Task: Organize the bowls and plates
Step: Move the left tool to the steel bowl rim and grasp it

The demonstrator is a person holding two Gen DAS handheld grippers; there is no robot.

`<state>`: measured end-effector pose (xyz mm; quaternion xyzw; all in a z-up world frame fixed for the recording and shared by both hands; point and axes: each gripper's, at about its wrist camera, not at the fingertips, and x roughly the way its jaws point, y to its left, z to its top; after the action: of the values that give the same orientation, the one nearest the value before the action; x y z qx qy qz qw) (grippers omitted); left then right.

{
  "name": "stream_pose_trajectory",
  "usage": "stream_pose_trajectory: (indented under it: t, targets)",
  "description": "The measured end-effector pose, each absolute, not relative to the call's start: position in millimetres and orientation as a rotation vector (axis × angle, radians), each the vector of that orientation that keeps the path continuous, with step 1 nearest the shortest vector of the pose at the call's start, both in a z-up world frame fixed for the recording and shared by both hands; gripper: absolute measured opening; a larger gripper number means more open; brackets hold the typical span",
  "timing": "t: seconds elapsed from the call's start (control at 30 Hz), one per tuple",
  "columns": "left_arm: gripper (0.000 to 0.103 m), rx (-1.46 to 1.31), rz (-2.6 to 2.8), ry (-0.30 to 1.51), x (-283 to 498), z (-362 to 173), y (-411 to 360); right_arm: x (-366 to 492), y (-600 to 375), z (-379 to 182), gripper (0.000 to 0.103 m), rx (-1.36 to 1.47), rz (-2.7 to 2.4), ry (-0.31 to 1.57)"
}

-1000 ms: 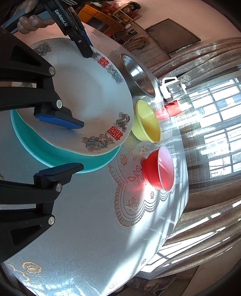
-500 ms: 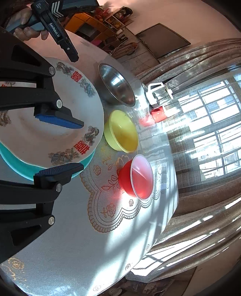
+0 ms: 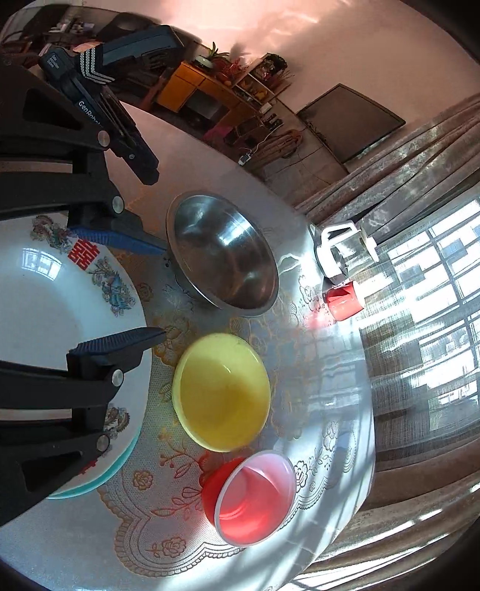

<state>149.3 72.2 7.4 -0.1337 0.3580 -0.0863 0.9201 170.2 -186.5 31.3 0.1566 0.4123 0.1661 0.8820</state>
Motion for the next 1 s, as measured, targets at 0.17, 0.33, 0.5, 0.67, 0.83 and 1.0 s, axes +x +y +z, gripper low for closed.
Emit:
stream_pose_trajectory:
  t: [0.17,0.33,0.5,0.67,0.83,1.0]
  targets:
    - [0.05,-0.307,-0.178,0.737,173,11,79,207,-166,17,0.041,0.358,0.347,0.934]
    - [0.045,-0.329,-0.163,0.761,197,5,84,235,-155,2,0.041,0.34,0.3,0.988]
    - [0.026,-0.293,-0.148,0.796,216,-6,78,249,-150,-9,0.041,0.331,0.277,1.014]
    - [0.023,-0.279,-0.162,0.791,218,-11,75,258,-138,-16,0.036,0.266,0.274,1.027]
    - [0.023,-0.306,-0.163,0.773,207,-12,86,252,-131,-17,0.03,0.203,0.292,1.01]
    - [0.024,-0.308,-0.146,0.762,190,-11,95,243,-122,-16,0.03,0.183,0.322,1.004]
